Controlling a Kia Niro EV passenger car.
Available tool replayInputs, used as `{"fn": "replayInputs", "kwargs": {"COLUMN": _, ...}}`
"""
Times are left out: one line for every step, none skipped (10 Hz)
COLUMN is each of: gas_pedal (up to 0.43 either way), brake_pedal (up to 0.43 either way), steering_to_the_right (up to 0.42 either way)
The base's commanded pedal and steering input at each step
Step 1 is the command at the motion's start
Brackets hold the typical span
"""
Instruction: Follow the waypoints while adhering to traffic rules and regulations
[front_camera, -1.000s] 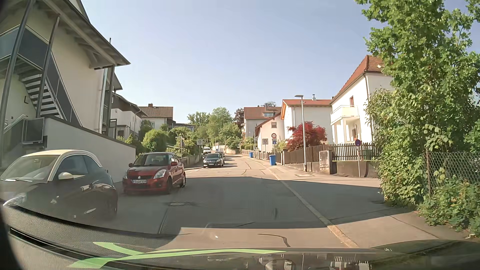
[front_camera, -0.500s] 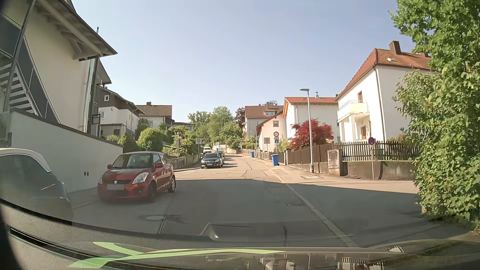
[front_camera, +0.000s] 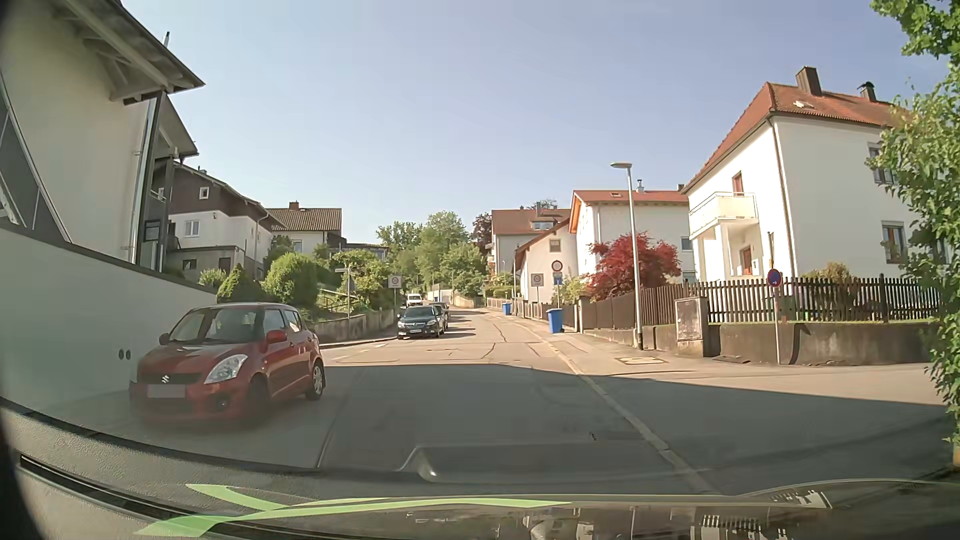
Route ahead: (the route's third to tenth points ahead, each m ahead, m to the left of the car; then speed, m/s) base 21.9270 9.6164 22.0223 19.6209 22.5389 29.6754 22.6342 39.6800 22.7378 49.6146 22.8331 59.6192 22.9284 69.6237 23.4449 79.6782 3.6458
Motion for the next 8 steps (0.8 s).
{"fn": "replayInputs", "kwargs": {"gas_pedal": 0.138, "brake_pedal": 0.000, "steering_to_the_right": -0.014}}
{"fn": "replayInputs", "kwargs": {"gas_pedal": 0.138, "brake_pedal": 0.000, "steering_to_the_right": -0.014}}
{"fn": "replayInputs", "kwargs": {"gas_pedal": 0.138, "brake_pedal": 0.000, "steering_to_the_right": -0.016}}
{"fn": "replayInputs", "kwargs": {"gas_pedal": 0.157, "brake_pedal": 0.000, "steering_to_the_right": -0.020}}
{"fn": "replayInputs", "kwargs": {"gas_pedal": 0.197, "brake_pedal": 0.000, "steering_to_the_right": -0.020}}
{"fn": "replayInputs", "kwargs": {"gas_pedal": 0.240, "brake_pedal": 0.000, "steering_to_the_right": -0.020}}
{"fn": "replayInputs", "kwargs": {"gas_pedal": 0.268, "brake_pedal": 0.000, "steering_to_the_right": -0.020}}
{"fn": "replayInputs", "kwargs": {"gas_pedal": 0.280, "brake_pedal": 0.000, "steering_to_the_right": -0.020}}
